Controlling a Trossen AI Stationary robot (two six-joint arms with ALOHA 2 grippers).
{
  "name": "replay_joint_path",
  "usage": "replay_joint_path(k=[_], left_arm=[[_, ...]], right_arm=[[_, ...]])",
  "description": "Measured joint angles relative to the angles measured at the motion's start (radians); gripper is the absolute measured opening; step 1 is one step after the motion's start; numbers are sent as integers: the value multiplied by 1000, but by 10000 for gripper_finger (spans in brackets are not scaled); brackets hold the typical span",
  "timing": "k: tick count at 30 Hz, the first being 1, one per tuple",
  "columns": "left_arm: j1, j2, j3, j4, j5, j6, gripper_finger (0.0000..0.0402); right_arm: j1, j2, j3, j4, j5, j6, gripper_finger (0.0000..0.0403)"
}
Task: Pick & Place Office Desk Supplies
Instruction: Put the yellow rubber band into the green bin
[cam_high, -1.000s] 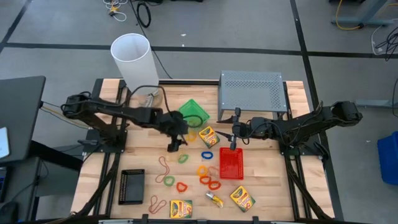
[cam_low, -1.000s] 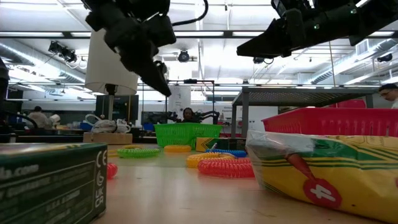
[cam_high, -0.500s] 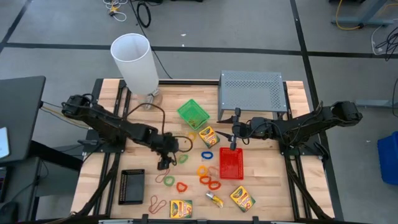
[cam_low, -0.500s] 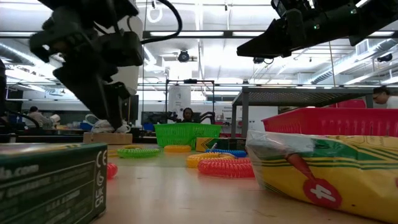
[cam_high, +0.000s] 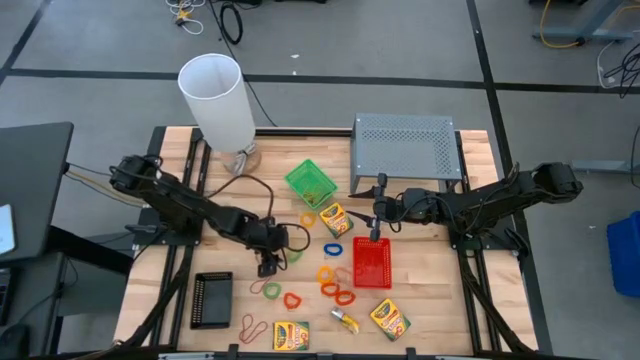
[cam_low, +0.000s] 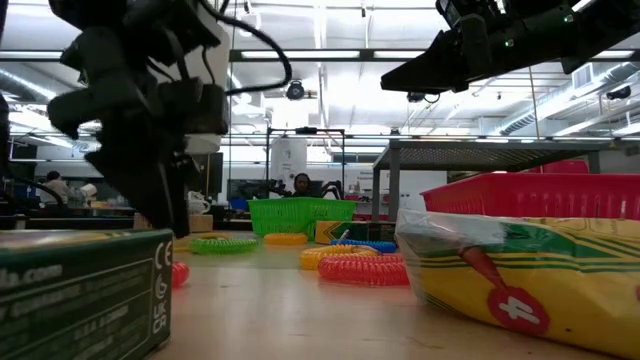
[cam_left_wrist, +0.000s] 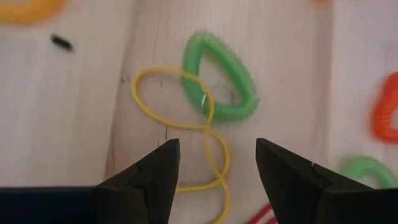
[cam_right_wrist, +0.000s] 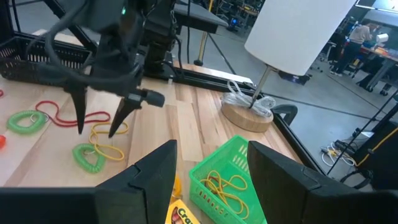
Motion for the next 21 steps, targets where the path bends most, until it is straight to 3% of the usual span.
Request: replay_joint_path(k=[10, 14, 18, 21], left_arm=[[-7, 59, 4, 16, -40, -2, 185], [-23, 59, 3, 17, -110, 11, 125], [-33, 62, 2, 20, -164, 35, 32], [-34, 63, 2, 20, -181, 43, 8]], right_arm=[[0, 0, 0, 0, 0, 0, 205], [0, 0, 0, 0, 0, 0, 205], [0, 0, 0, 0, 0, 0, 205], [0, 0, 0, 0, 0, 0, 205]])
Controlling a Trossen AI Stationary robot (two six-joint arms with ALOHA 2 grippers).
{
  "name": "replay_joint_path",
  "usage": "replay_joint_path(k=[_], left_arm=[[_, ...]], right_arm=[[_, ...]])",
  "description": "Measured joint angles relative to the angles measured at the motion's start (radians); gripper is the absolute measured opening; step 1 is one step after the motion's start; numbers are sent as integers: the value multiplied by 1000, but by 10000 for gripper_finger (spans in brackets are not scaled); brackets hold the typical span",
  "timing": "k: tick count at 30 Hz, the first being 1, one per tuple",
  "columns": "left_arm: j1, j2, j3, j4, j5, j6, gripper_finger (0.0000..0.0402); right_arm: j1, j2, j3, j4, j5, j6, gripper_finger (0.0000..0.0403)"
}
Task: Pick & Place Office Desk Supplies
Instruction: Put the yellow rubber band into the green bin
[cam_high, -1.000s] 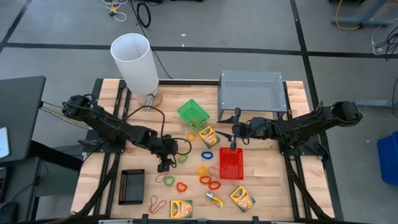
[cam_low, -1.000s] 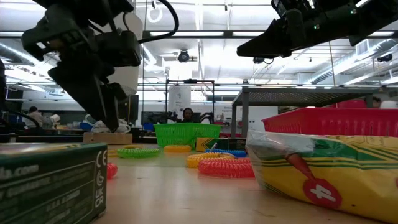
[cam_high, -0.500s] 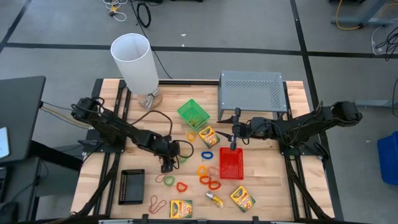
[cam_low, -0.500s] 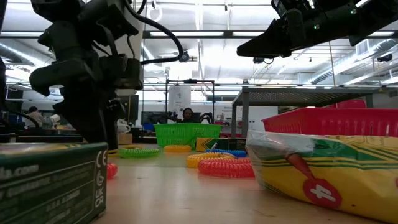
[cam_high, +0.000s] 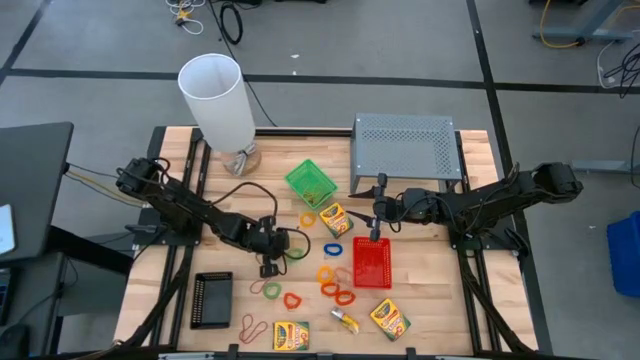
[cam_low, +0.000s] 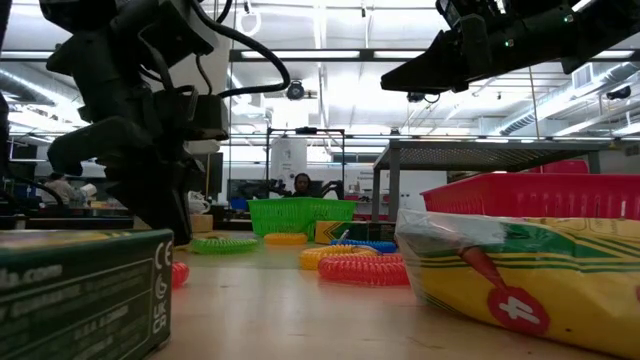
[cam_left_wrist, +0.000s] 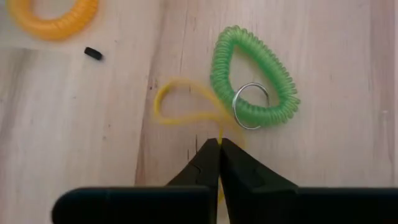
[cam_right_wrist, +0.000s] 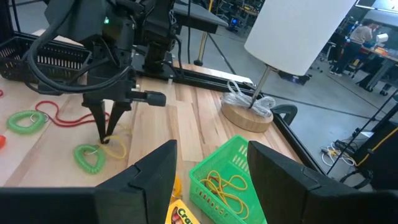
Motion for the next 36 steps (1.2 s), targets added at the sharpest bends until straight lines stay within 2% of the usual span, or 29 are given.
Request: replay_joint_path(k=[7, 12, 15, 21, 29, 36], left_arm=[[1, -27, 33, -31, -47, 41, 4], [2, -80, 56, -77, -151, 101, 3], [19, -124, 59, -67, -227, 145, 2], [84, -186, 60, 0, -300, 283, 1], [211, -226, 109, 34, -307, 507, 1], [314, -229, 225, 45, -318, 719, 1]], right_arm=[[0, 0, 0, 0, 0, 0, 205], [0, 0, 0, 0, 0, 0, 205], [0, 0, 0, 0, 0, 0, 205], [0, 0, 0, 1, 0, 0, 205], [0, 0, 0, 4, 0, 0, 205], [0, 0, 0, 5, 0, 0, 205]])
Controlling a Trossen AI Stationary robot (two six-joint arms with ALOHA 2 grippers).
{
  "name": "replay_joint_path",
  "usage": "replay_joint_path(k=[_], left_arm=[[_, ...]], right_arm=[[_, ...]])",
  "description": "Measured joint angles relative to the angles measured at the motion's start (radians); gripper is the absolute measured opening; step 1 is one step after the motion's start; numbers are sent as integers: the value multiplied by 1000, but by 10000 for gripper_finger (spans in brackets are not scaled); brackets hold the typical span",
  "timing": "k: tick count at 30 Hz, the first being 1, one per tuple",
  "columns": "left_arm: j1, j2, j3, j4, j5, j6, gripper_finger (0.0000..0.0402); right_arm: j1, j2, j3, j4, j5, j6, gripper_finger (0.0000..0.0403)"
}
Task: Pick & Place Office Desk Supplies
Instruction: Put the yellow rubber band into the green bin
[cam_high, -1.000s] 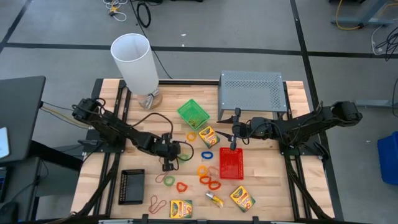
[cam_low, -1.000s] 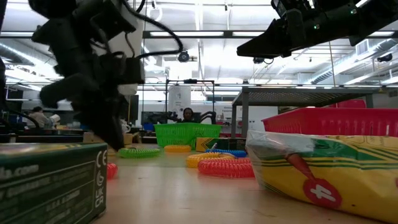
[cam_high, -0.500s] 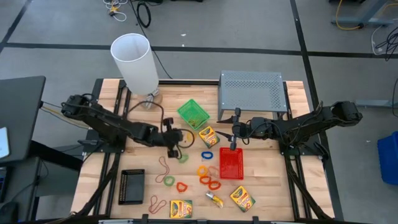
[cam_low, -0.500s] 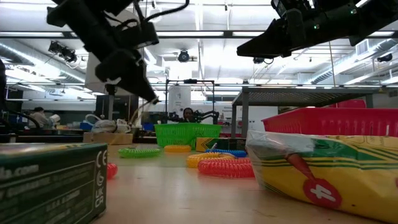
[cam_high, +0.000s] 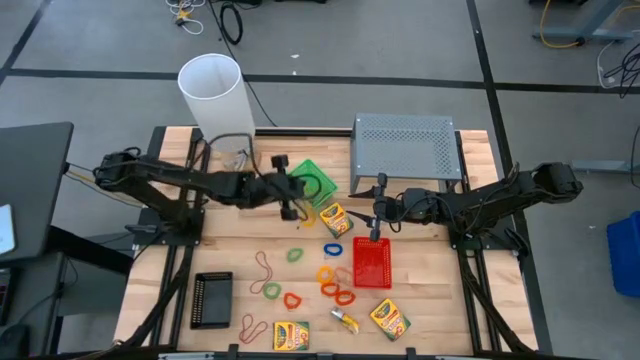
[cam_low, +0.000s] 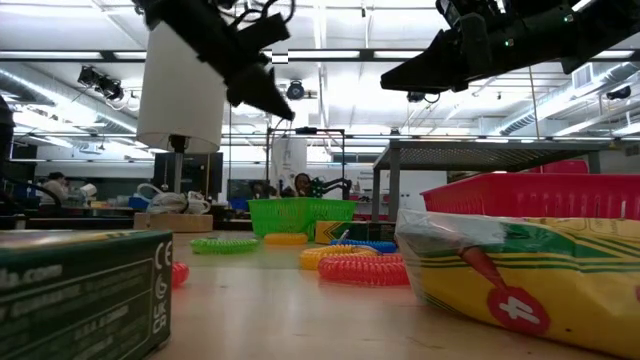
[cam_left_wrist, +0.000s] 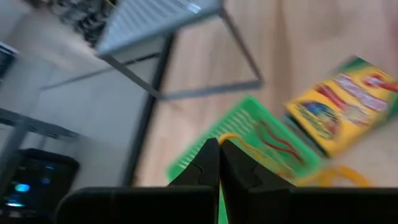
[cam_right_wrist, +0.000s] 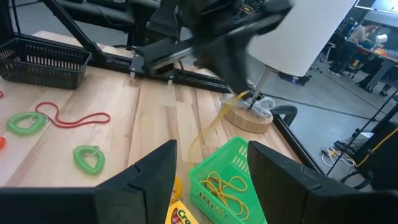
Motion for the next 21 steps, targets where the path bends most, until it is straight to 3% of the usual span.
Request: replay_joint_path(k=[4, 8, 17, 21], left_arm=[[60, 0, 64, 2, 17, 79, 1], [132, -1, 82, 3, 125, 90, 1], [218, 45, 82, -31, 336, -9, 2], [240, 63, 82, -81, 368, -84, 30]], right_arm=[[0, 0, 0, -1, 0, 0, 205], [0, 0, 0, -5, 0, 0, 205], [0, 0, 0, -6, 0, 0, 205], [0, 0, 0, -9, 0, 0, 205]])
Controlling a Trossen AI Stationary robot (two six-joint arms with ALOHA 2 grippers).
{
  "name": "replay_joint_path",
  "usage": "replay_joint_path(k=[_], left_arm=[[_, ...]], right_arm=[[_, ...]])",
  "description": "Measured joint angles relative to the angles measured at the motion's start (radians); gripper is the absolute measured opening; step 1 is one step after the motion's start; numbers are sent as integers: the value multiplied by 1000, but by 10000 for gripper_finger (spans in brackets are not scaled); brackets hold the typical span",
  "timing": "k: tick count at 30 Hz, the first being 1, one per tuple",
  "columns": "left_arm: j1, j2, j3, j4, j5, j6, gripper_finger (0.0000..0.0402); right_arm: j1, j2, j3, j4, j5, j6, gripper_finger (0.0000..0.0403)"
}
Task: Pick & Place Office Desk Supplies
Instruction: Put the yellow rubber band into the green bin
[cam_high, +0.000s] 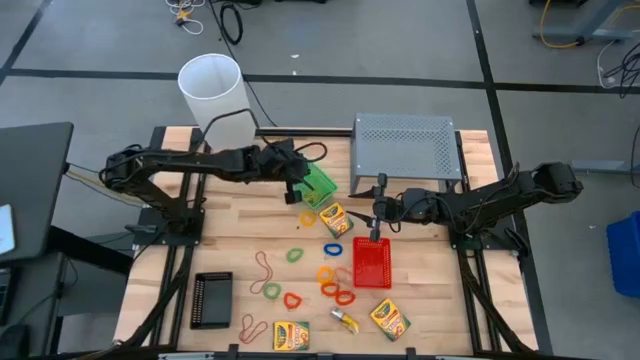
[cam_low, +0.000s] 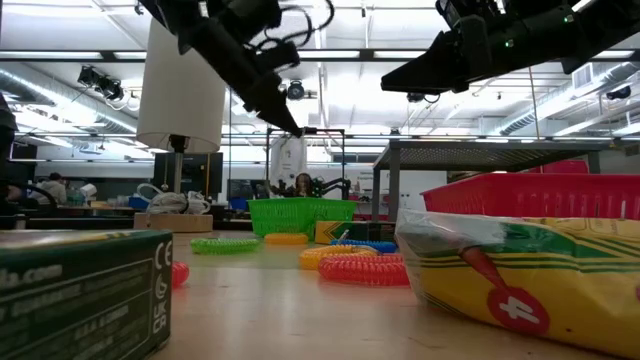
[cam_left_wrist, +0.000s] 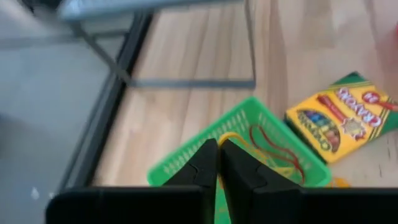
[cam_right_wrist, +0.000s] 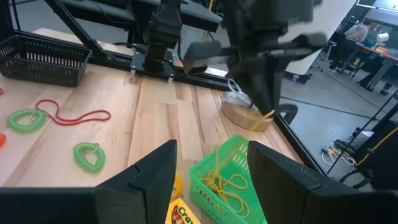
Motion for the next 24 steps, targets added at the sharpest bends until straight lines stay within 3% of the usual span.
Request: replay_joint_path(k=[10, 16, 24], left_arm=[[62, 72, 0, -22, 40, -84, 164], [63, 89, 0, -19, 125, -83, 249], [64, 89, 12, -11, 164, -91, 283]], right_arm=[[0, 0, 0, 1, 0, 0, 205], [0, 0, 0, 1, 0, 0, 205], [0, 0, 0, 1, 0, 0, 205]])
